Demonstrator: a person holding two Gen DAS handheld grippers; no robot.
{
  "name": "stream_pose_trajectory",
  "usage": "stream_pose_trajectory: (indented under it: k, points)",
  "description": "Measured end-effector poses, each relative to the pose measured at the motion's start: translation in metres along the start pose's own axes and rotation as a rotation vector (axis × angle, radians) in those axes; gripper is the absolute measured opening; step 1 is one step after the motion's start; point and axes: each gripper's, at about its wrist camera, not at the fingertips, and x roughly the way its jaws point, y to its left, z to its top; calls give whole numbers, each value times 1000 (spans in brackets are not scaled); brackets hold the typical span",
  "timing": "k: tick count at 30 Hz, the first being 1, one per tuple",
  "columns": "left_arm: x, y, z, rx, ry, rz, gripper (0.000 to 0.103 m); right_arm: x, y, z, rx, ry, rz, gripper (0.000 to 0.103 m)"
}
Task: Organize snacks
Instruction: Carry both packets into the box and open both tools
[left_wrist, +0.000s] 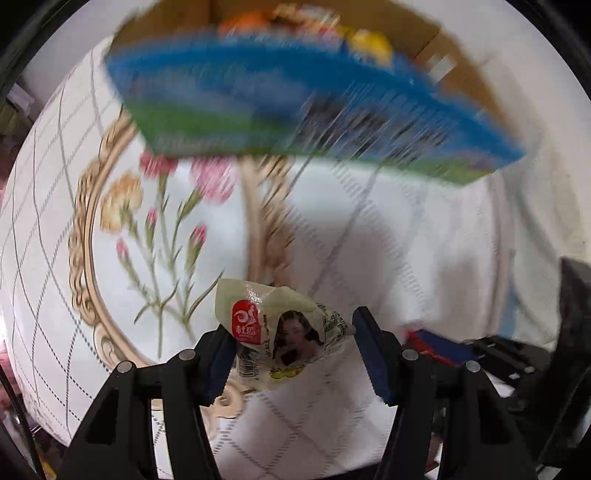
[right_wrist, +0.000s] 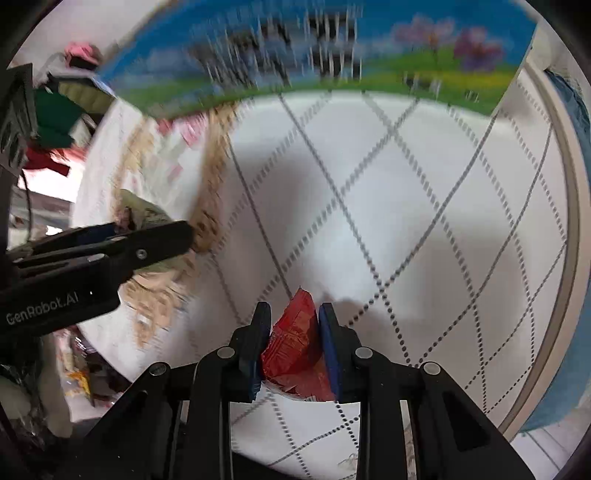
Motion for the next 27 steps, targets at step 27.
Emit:
stream_pose_trajectory:
  k: [27]
  points:
    - [46,9,285,23,145,96,62,-27,-53,308,11,-35,-109,30]
